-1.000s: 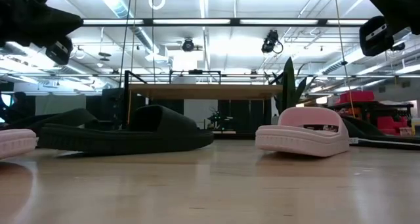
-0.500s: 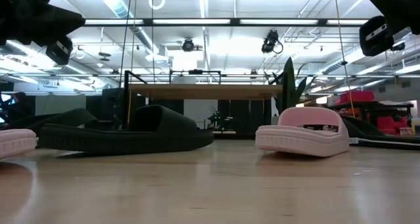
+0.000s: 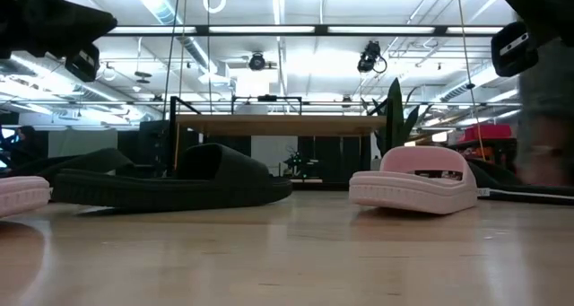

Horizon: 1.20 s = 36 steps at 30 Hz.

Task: Pick and place slides into the shelf
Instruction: Put the center black slide on the shelf

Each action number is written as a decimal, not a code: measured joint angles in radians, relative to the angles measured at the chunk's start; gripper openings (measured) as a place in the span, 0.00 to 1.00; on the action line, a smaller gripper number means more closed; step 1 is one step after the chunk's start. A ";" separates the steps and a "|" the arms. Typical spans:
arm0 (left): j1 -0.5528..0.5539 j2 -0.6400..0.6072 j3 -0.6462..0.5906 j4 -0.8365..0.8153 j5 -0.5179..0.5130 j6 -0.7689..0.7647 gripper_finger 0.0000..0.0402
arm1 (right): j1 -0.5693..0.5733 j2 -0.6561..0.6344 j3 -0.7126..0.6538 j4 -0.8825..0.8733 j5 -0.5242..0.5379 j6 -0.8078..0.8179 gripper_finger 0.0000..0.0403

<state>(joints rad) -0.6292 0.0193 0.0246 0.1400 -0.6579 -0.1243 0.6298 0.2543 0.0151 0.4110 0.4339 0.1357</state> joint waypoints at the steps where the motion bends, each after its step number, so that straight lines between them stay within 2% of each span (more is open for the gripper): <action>1: 0.000 0.000 0.000 0.002 0.000 0.010 0.08 | 0.000 0.000 0.000 0.000 0.000 0.000 0.03; 5: 0.000 0.000 0.001 0.023 0.000 0.007 0.09 | 0.000 0.000 0.000 0.000 0.000 0.000 0.03; 8: 0.000 0.002 0.030 0.009 0.000 0.009 0.12 | -0.001 0.000 0.000 0.011 0.007 -0.107 0.03; 14: 0.000 0.083 0.220 -0.061 0.000 0.141 0.20 | -0.001 0.000 0.000 0.154 0.009 -0.317 0.03; 18: 0.000 0.241 0.396 -0.185 -0.001 0.210 0.27 | -0.001 0.000 0.000 0.306 -0.045 -0.503 0.03; 23: 0.000 0.513 0.586 -0.303 0.000 0.274 0.34 | -0.001 0.000 0.000 0.468 -0.226 -0.556 0.03; 25: 0.003 0.622 0.638 -0.328 0.000 0.293 0.36 | -0.001 0.000 0.002 0.508 -0.250 -0.585 0.03; 28: 0.017 0.773 0.683 -0.377 0.000 0.267 0.39 | -0.001 0.000 0.042 0.512 -0.175 -0.619 0.03; 30: 0.035 0.866 0.692 -0.416 0.001 0.221 0.40 | -0.001 0.007 0.080 0.445 -0.098 -0.619 0.04; 33: 0.070 0.992 0.691 -0.424 0.004 0.152 0.42 | -0.001 0.029 0.161 0.238 0.019 -0.588 0.07; 36: 0.097 1.100 0.689 -0.419 0.046 0.135 0.44 | -0.001 0.076 0.263 0.019 0.129 -0.460 0.13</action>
<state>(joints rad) -0.5324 1.1195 0.7132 -0.2792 -0.6123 0.0110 0.6285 0.3303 0.2780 0.4296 0.5633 -0.3242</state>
